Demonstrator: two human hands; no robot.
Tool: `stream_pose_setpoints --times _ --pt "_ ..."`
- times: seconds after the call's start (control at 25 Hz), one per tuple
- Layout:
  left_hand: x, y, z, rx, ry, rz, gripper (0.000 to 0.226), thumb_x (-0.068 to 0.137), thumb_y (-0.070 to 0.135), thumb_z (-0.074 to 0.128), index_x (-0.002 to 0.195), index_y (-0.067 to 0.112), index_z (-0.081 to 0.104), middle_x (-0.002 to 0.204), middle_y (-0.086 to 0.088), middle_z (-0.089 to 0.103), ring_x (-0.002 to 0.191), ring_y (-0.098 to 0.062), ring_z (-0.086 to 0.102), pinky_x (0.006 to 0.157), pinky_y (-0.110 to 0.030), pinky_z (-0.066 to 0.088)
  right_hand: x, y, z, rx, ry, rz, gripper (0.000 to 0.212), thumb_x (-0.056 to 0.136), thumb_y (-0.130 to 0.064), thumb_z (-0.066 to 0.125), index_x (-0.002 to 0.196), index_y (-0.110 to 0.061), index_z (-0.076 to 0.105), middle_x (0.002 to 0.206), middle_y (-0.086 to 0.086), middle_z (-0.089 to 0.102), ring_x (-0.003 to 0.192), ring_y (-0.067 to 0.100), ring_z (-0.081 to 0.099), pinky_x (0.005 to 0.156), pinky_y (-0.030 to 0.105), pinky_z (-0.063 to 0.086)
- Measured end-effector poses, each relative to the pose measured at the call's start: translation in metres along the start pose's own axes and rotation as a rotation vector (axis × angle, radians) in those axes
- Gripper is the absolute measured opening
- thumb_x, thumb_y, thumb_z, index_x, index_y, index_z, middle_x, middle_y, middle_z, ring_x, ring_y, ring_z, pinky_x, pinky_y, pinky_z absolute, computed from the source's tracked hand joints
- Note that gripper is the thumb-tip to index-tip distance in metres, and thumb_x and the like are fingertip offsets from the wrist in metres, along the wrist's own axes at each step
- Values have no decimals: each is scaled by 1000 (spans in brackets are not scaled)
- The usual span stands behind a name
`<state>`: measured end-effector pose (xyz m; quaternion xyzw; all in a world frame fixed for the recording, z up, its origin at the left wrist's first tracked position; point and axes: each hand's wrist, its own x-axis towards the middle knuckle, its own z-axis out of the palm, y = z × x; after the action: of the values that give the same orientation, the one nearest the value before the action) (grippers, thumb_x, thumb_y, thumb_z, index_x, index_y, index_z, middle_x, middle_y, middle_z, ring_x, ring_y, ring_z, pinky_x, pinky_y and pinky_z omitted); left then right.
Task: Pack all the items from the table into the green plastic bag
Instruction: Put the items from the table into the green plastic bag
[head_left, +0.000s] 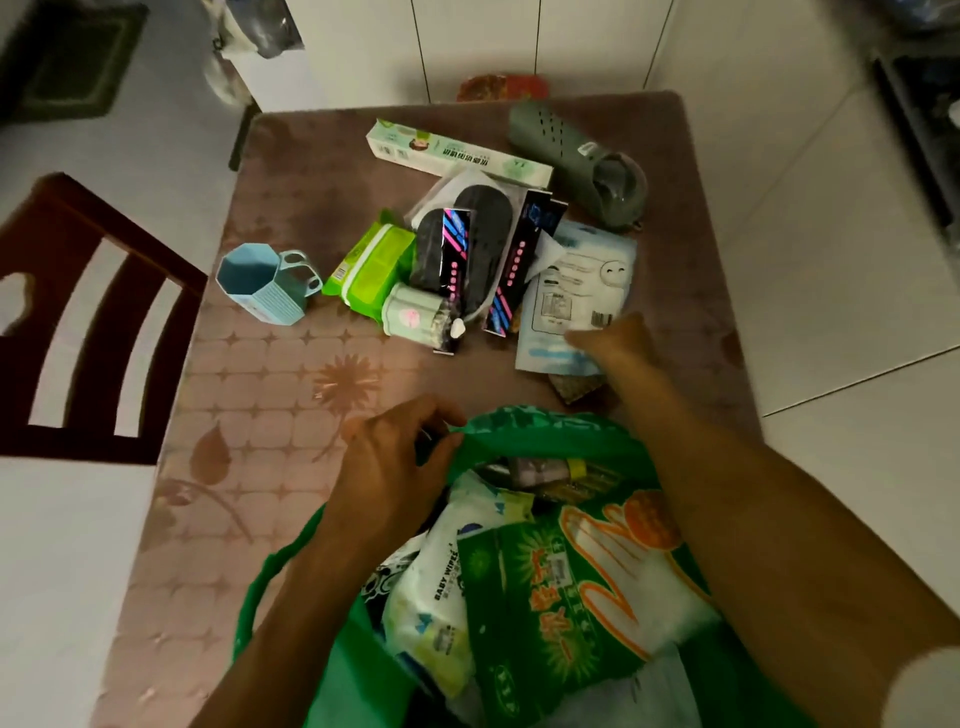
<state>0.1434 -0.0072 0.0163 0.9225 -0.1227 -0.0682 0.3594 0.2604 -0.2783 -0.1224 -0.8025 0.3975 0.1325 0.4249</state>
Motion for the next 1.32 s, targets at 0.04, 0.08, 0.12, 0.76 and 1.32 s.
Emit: stream_pose_setpoints --times 0.04,0.08,0.12,0.76,1.32 --pt "-1 -1 1 -1 1 -6 9 84 18 67 92 22 66 76 9 65 66 -4 61 60 -14 47 0 -2 0 16 2 12 72 58 -42 79 117 -6 58 116 10 66 90 25 64 76 34 56" --pt "-2 -2 1 -7 1 -11 10 84 18 67 92 23 66 76 9 65 66 -5 61 59 -14 47 -3 -2 -3 0 10 12 52 69 -33 74 111 -5 61 112 12 67 86 25 63 71 30 53" --pt "-3 -1 0 -14 -4 -17 10 84 18 67 92 24 65 76 9 64 66 -5 61 58 -13 46 -2 1 -4 -20 28 -13 41 75 -29 71 108 -5 62 109 13 66 87 27 63 69 30 50" --pt "-24 4 0 312 -96 30 28 84 35 65 103 14 67 93 -8 61 87 -28 58 70 -32 45 -188 -20 -134 759 266 -362 20 83 2 59 87 -18 59 85 -4 68 74 8 68 51 15 50" --pt "-29 16 -23 253 184 202 9 85 15 63 94 12 63 88 -10 63 78 -26 56 65 -38 49 -269 123 -59 -19 48 -477 41 91 -18 58 129 -27 45 123 -3 58 112 16 58 90 41 55"
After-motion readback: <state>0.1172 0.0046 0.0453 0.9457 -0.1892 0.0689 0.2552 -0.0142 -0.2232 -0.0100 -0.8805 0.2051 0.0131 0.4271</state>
